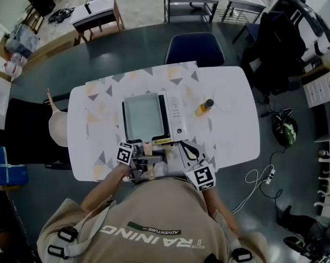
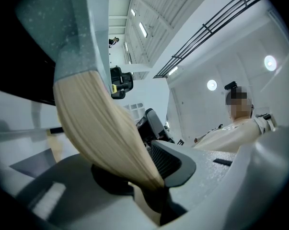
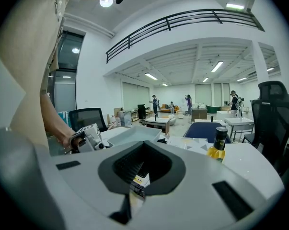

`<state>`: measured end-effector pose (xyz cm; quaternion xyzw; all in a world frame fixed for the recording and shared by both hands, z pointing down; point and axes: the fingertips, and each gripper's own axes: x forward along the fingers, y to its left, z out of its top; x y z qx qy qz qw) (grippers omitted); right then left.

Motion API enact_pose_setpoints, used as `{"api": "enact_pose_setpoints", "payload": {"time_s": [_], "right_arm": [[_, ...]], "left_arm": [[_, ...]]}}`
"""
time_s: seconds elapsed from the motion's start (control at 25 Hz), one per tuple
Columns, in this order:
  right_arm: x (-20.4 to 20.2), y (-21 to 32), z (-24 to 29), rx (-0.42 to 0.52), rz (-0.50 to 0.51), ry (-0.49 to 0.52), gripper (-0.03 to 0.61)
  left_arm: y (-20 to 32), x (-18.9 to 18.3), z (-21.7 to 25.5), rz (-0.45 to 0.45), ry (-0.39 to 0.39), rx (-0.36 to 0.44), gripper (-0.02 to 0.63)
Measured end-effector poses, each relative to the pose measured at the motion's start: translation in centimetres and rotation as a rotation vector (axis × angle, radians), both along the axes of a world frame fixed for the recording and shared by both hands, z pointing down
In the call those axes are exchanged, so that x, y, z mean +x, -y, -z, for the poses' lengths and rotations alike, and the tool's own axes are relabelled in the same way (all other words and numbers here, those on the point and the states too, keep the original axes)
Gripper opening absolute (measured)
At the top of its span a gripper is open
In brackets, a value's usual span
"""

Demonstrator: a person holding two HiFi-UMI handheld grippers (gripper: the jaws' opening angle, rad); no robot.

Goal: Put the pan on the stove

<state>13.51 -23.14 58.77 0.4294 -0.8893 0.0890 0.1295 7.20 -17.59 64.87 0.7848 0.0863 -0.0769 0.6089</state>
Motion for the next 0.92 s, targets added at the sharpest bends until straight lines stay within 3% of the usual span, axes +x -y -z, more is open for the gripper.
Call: {"api": "enact_pose_setpoints", "payload": {"time_s": [0.92], "right_arm": [[0.65,-0.61,0.68,0.019,0.013,-0.003,-0.002]], "left_arm": [[0.61,-0.09,-0.19,-0.006,0.036,0.005,0.11]]}}
